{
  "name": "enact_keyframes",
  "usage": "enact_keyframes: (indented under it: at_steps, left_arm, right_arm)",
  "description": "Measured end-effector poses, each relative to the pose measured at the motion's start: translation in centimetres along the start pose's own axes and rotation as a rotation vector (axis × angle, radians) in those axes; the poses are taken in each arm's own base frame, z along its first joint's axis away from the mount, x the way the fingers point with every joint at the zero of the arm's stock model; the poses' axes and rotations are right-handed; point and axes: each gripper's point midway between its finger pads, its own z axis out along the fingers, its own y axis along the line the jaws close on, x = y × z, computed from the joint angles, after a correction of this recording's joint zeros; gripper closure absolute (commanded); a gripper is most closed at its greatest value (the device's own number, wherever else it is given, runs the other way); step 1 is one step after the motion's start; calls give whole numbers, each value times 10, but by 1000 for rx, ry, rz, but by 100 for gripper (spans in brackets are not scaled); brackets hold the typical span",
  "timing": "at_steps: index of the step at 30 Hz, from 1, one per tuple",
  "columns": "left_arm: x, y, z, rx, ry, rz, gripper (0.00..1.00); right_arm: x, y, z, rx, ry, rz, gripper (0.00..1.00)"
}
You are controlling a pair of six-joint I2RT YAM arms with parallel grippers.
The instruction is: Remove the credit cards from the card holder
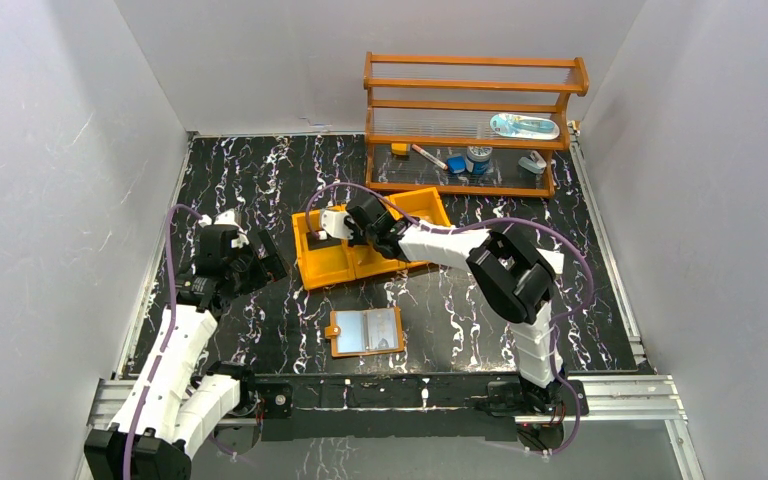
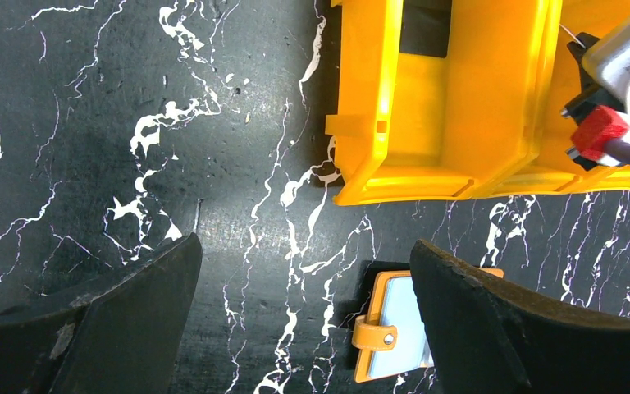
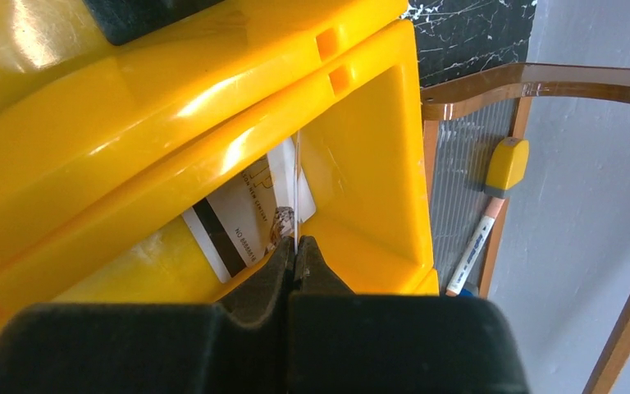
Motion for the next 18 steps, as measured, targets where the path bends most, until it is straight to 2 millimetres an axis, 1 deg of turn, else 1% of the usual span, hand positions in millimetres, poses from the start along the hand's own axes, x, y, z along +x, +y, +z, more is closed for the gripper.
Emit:
enact_keyframes:
  at_steps: [2,6,9,11,14,15,18]
  left_arm:
    - [-1,0,-1,2,-5,0,2]
    - [-1,-1,-2,5,-11,0,2]
    - [-2,-1,-3,7,-15,0,2]
    - [-2,-1,-3,7,-15,0,2]
    - [-2,-1,-3,7,-15,0,2]
    - [-2,-1,-3,7,-15,0,2]
    - [-2,-1,-3,7,-15,0,2]
  right_arm:
    - [1,0,2,5,4,-13,91]
    - [4,2,8,8,13,-39,89]
    - [5,3,11,8,18,-54,85]
    - [5,3,12,10,19,-60,79]
    - [5,2,13,17,20,-60,60]
    - [5,2,13,20,18,-55,56]
    - [3,-1,13,31,8,-34,51]
